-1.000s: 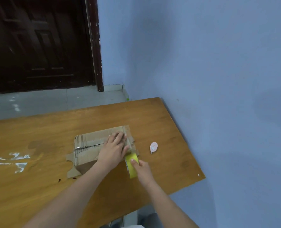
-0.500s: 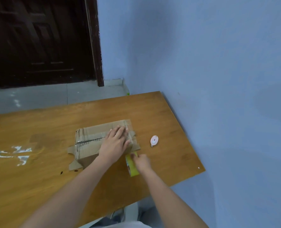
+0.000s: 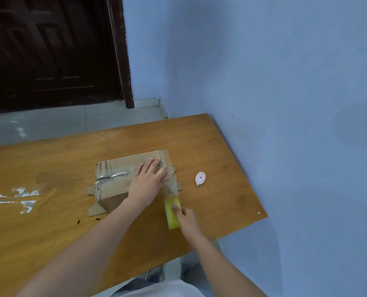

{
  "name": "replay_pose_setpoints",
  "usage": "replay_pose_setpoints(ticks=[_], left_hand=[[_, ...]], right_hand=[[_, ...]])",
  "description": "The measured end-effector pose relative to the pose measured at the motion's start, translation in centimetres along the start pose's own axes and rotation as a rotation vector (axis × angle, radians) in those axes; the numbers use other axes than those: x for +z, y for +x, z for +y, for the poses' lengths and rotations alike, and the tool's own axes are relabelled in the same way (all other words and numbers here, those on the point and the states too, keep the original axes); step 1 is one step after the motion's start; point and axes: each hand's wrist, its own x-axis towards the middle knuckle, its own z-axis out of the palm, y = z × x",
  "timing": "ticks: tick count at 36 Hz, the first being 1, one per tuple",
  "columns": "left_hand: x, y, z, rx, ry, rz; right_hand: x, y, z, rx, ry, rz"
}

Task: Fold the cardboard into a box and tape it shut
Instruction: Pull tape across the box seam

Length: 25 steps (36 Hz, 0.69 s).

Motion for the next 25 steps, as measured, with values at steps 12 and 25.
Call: replay_pose_setpoints(ticks=[12, 25], left_hand=[[0.8, 0.1, -0.4, 0.116, 0.086, 0.232], [0.6, 0.1, 0.0, 0.133, 0.223, 0.319]], right_hand=[[-0.7, -0.7, 1.6, -0.098, 0.066, -0.055], [-0.4, 1.5, -0.1, -0.032, -0.307, 0.052]])
